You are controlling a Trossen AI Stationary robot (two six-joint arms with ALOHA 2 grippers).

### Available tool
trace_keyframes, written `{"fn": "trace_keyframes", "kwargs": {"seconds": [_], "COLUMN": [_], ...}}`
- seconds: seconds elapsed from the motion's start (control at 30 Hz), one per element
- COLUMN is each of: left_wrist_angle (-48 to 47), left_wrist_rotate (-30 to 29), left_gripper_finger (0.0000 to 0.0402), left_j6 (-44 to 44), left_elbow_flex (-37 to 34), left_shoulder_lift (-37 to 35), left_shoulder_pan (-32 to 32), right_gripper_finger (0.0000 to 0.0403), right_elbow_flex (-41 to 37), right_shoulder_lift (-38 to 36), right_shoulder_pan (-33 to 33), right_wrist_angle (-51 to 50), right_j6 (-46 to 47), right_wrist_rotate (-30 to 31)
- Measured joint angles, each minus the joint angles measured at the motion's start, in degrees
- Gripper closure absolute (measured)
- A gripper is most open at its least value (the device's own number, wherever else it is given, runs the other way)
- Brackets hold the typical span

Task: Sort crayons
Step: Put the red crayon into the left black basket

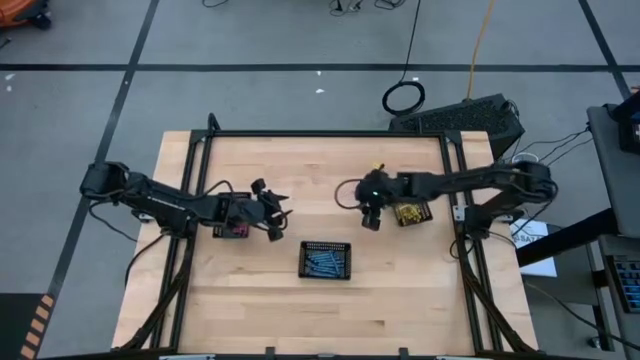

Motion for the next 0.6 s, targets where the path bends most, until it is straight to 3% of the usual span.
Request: {"fn": "trace_keyframes", "kwargs": {"seconds": [0.23,0.43,0.6], "left_wrist_angle": [2.5,2.15,1.86], "left_wrist_rotate": [-4.6,-4.54,-4.47], "left_gripper_finger": [0.0206,0.0206,0.0206], "left_j6": [0.05,-0.06,-0.06], "left_elbow_flex": [-0.8,-0.8,-0.8], "left_shoulder_lift": [-0.04,-0.04,-0.04], "left_shoulder_pan": [0.85,1.07,1.07], "right_gripper_finger": [0.0248,0.0248,0.0248], "right_elbow_flex": [10.91,17.15,19.15], "right_shoulder_lift": [11.2,18.48,21.08], "right_shoulder_pan": [-6.98,-11.69,-11.9], "right_wrist_angle": [-11.3,-12.44,-14.42], "right_j6": [-10.11,-13.49,-14.88], "right_wrist_rotate": [3.22,-2.91,-3.44]}}
